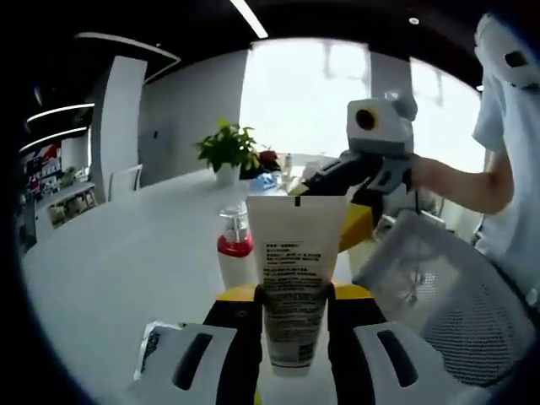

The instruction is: Arrange the skincare products in the storage area until every visible bottle or jar stands upright without overlapping.

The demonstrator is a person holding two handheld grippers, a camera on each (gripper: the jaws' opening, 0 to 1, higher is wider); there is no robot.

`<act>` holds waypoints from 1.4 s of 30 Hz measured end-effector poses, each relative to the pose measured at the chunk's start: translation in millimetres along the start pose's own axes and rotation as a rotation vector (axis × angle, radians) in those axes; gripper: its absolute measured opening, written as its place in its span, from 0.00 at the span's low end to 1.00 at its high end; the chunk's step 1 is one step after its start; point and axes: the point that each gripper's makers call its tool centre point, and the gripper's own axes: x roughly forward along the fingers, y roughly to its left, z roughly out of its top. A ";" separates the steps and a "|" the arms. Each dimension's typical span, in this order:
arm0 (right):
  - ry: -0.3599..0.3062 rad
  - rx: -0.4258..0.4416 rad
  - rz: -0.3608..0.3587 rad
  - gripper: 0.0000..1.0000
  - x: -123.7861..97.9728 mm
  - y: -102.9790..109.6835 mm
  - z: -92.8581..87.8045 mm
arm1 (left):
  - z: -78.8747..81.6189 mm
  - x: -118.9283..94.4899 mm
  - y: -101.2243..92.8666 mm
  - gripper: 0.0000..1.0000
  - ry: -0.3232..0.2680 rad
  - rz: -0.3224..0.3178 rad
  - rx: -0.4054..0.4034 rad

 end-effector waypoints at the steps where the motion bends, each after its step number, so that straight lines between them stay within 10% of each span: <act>1: 0.000 0.001 0.003 0.40 0.2 -0.1 -0.2 | -0.9 0.2 -0.1 0.25 -0.001 -0.001 0.003; 29: 0.040 -0.018 0.076 0.44 13.7 22.4 -4.7 | -9.2 -13.4 -6.1 0.31 -0.092 -0.027 0.067; 42: 0.067 -0.037 0.097 0.44 13.9 25.8 -10.0 | -27.3 -36.2 -10.9 0.27 0.070 0.039 0.086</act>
